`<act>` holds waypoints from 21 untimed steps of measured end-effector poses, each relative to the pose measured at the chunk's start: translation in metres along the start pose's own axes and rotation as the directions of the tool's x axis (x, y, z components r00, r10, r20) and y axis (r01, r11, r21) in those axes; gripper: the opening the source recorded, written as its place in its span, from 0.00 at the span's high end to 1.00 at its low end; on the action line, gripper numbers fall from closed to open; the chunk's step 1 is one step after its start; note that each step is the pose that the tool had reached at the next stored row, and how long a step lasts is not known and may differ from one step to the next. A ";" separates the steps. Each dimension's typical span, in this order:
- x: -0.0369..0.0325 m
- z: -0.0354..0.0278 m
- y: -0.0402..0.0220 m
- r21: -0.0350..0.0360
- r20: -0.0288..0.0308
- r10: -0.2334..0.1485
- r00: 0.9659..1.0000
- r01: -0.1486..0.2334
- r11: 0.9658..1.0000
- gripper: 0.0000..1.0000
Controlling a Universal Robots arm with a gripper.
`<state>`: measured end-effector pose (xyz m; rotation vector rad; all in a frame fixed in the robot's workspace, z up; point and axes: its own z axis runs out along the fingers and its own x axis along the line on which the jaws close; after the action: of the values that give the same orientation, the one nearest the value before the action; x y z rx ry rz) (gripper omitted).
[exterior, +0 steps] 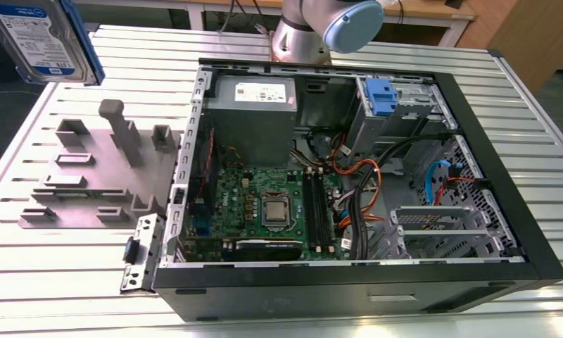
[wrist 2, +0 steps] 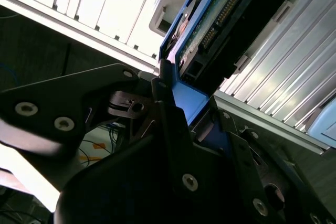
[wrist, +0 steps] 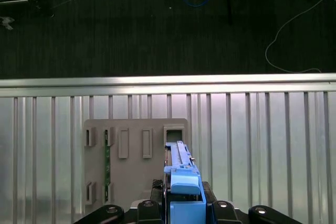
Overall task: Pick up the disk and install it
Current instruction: 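Pick up the disk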
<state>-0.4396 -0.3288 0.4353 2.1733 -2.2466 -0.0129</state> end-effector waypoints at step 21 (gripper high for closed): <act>0.0000 -0.0067 0.0001 0.000 0.000 0.001 1.000 -0.001 1.000 0.63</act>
<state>-0.4396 -0.3288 0.4421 2.1722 -2.2476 -0.0134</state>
